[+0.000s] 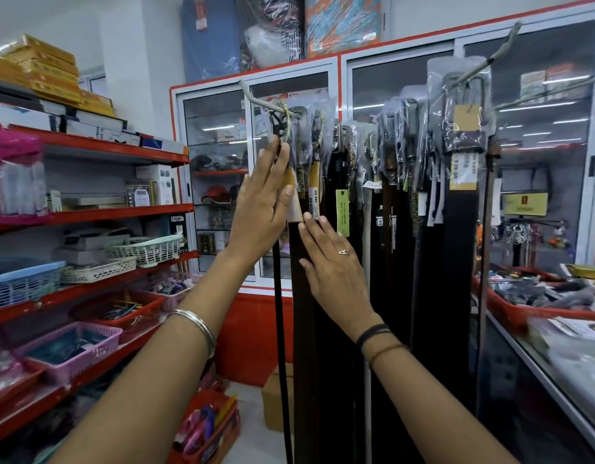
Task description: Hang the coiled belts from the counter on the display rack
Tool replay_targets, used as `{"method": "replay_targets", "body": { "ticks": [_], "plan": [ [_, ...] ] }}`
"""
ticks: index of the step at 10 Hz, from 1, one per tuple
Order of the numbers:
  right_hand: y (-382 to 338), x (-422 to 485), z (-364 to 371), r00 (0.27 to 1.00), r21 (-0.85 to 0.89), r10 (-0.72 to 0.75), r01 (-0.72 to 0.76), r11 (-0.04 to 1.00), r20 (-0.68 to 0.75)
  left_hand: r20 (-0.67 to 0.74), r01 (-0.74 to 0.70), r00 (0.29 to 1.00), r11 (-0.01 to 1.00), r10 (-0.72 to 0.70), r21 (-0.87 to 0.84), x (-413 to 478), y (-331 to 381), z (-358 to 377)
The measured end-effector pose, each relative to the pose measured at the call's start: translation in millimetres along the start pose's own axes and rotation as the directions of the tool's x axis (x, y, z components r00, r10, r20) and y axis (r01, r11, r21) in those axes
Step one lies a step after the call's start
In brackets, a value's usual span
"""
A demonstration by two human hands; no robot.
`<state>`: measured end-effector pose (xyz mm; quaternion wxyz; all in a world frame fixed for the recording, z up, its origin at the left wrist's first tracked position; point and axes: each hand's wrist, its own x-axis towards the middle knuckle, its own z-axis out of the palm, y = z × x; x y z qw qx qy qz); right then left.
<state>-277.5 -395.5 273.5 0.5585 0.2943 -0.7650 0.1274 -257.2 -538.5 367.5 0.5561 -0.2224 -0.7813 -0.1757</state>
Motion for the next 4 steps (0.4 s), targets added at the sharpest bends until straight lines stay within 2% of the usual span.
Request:
{"method": "replay_targets", "body": {
  "ticks": [2,3,4],
  "plan": [
    [-4,-16,-23,0.998,0.058,0.003,-0.007,0.998,0.067,0.005,0.106,0.994,0.982,-0.109,0.158,-21,28,-8],
    [-4,-39,-55,0.999,0.13,0.026,-0.029,0.991,0.03,-0.046,0.193,0.981,0.967,-0.188,0.167,-32,58,-12],
    [0,-89,-92,0.993,0.211,0.109,-0.098,0.973,-0.041,-0.077,0.203,0.978,0.975,-0.196,0.092,-40,90,-10]
  ]
}}
